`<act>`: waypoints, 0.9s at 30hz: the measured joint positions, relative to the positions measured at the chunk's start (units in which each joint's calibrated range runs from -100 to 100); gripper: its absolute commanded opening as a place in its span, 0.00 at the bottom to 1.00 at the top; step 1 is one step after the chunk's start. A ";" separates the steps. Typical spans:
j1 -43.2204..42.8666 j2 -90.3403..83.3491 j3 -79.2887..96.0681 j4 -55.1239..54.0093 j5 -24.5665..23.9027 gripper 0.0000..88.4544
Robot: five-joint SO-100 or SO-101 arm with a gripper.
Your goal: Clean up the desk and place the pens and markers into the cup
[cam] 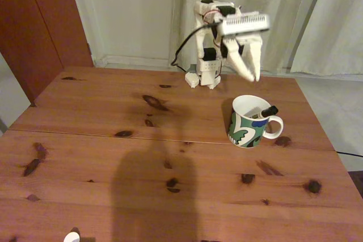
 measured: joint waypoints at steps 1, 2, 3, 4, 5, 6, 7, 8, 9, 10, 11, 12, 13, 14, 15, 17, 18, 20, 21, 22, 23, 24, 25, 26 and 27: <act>-0.15 -1.95 0.51 0.00 0.00 0.01; -0.29 -4.32 1.61 -0.08 0.00 0.01; -0.07 -6.78 3.14 -0.08 0.00 0.01; 0.37 -9.41 5.01 -0.08 0.00 0.01; 1.25 -12.20 7.22 -0.08 0.00 0.01; 2.13 -15.34 9.51 -0.08 0.00 0.01; 2.57 -18.73 11.80 -0.08 0.00 0.01; 3.01 -22.29 14.10 -0.08 0.00 0.01; 3.52 -26.02 16.56 -0.08 0.00 0.01; 4.69 -29.49 18.94 -0.08 0.00 0.01; 6.01 -32.88 21.49 -0.08 0.00 0.01; 7.48 -36.36 24.12 -0.08 0.00 0.01; 8.29 -39.49 26.41 -0.08 0.00 0.01; 8.87 -42.71 28.70 -0.08 0.00 0.01; 9.75 -45.76 30.83 -0.08 0.00 0.01; 12.32 -50.93 34.82 -0.08 0.00 0.01; 12.83 -52.80 36.09 -0.58 0.00 0.01; 13.35 -54.83 38.39 -3.98 0.00 0.01; 14.01 -55.00 39.83 -6.89 0.00 0.01; 14.74 -55.00 41.78 -9.87 0.00 0.01; 15.25 -55.00 43.99 -13.27 0.00 0.01; 15.55 -55.00 46.54 -17.25 0.00 0.01; 15.62 -55.00 49.34 -21.57 0.00 0.01; 15.69 -54.92 52.14 -26.05 0.00 0.01; 15.99 -54.49 53.67 -30.11 0.00 0.01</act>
